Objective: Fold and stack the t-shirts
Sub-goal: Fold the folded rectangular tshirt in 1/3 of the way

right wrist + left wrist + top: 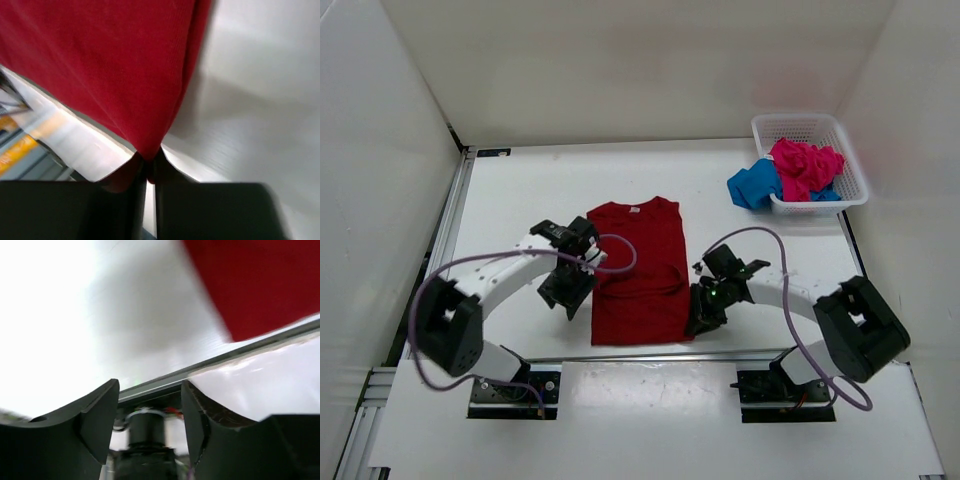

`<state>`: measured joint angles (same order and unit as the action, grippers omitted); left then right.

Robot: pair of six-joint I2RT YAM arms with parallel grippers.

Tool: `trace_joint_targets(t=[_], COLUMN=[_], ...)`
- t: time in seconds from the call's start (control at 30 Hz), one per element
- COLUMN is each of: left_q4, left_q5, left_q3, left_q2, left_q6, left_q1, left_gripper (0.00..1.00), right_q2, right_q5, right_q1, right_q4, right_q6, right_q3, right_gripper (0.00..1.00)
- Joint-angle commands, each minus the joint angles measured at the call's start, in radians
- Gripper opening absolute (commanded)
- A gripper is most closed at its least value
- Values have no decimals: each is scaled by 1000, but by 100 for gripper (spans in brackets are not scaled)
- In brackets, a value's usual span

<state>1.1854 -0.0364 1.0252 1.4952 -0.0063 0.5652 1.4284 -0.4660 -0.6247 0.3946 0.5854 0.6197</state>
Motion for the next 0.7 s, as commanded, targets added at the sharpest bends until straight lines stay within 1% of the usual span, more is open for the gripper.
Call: trace_joint_targets(t=[0.0, 0.03, 0.07, 0.1, 0.13, 0.2, 0.23, 0.27, 0.33, 0.37, 0.43, 0.47, 0.53, 0.67], left_q4=[-13, -76, -113, -148, -218, -260, -271, -271, -316, -334, -400, -418, -431, -441], left_q5=[279, 330, 377, 441, 463, 477, 466, 455, 435, 435, 469, 483, 483, 443], left_q3=[-16, -16, -16, -16, -16, -16, -16, -16, -16, -34, -83, -99, -99, -40], left_q2=[-159, -193, -251, -272, -306, -316, -316, -306, -296, -280, -260, -247, -204, -138], left_q6=[6, 6, 6, 6, 6, 6, 6, 6, 6, 6, 6, 6, 6, 6], left_q1=[65, 106, 125, 142, 172, 203, 216, 240, 265, 297, 324, 334, 334, 334], left_gripper=[66, 66, 68, 68, 68, 68, 68, 68, 69, 69, 70, 70, 71, 73], right_q2=[-74, -92, -114, -161, -186, -230, -230, -230, -192, -146, -90, -32, 24, 130], right_q5=[3, 3, 3, 25, 42, 85, 108, 145, 145, 145, 185, 194, 178, 179], right_q1=[-9, -9, -9, -9, -9, 12, 23, 37, 83, 92, 102, 112, 126, 135], right_q4=[96, 108, 139, 162, 188, 286, 314, 334, 348, 348, 348, 348, 322, 299], right_q6=[-25, -25, -25, -25, -25, -36, -36, -47, -58, -76, -110, -110, -110, -81], right_q3=[-48, -60, -60, -43, 3, 70, 107, 177, 238, 289, 340, 362, 422, 495], right_gripper=[46, 54, 58, 61, 61, 65, 65, 65, 65, 65, 65, 65, 63, 58])
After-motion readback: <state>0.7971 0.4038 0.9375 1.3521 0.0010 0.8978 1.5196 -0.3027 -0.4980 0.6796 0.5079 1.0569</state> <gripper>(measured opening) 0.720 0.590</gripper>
